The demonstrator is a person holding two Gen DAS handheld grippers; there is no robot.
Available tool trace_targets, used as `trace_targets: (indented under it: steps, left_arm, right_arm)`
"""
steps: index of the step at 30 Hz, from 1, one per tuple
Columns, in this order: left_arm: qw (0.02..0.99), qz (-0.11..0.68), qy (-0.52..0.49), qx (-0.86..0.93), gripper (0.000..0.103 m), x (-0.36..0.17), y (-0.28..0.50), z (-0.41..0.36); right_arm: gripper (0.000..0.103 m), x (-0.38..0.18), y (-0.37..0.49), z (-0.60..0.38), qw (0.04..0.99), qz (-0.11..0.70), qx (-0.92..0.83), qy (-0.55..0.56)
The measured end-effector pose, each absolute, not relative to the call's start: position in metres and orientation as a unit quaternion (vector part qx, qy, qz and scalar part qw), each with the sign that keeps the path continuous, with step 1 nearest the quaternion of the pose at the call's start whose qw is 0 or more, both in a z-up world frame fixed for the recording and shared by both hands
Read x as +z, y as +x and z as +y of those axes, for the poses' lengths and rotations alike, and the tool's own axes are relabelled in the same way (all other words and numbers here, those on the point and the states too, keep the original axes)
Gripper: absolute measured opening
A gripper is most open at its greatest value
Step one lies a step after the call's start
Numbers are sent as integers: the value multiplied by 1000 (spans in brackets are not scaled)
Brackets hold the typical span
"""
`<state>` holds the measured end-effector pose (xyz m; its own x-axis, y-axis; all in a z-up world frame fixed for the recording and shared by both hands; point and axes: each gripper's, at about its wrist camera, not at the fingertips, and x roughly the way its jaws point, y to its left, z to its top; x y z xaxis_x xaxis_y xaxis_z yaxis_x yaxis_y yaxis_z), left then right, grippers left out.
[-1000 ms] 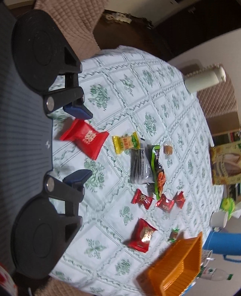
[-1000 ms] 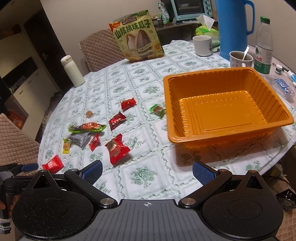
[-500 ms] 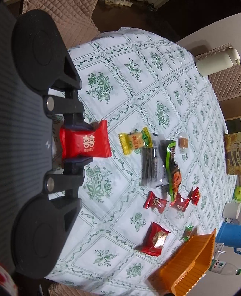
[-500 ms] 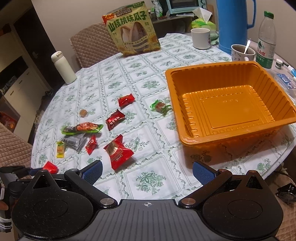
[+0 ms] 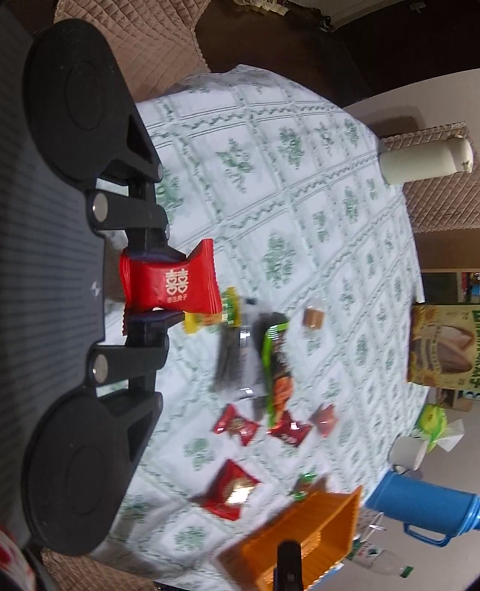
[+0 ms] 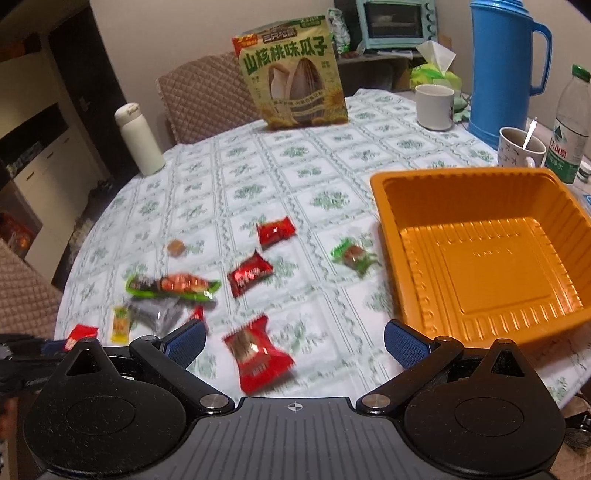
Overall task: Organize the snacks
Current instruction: 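Lift the red packet with the left gripper while the right gripper grasps a green-wrapped candy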
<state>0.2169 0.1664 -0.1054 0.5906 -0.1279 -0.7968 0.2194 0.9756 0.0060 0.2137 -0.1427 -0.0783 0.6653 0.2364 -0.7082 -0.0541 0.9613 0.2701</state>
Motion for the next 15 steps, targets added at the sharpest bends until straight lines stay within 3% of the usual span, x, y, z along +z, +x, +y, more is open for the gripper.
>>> trace_targets:
  steps: [5,9,15]
  left_arm:
    - [895,434,39,-98,23,-99,238,170]
    - [896,432,32,-94,23,-99,263,175]
    - [898,428,38,-98,23,-100,305,175]
  right_arm:
    - [84,-84,237,-134,910,384,29,155]
    - [70,-94,256,-129,910,373,-43,173]
    - [61,-111,278,-126,903,367,-128,183]
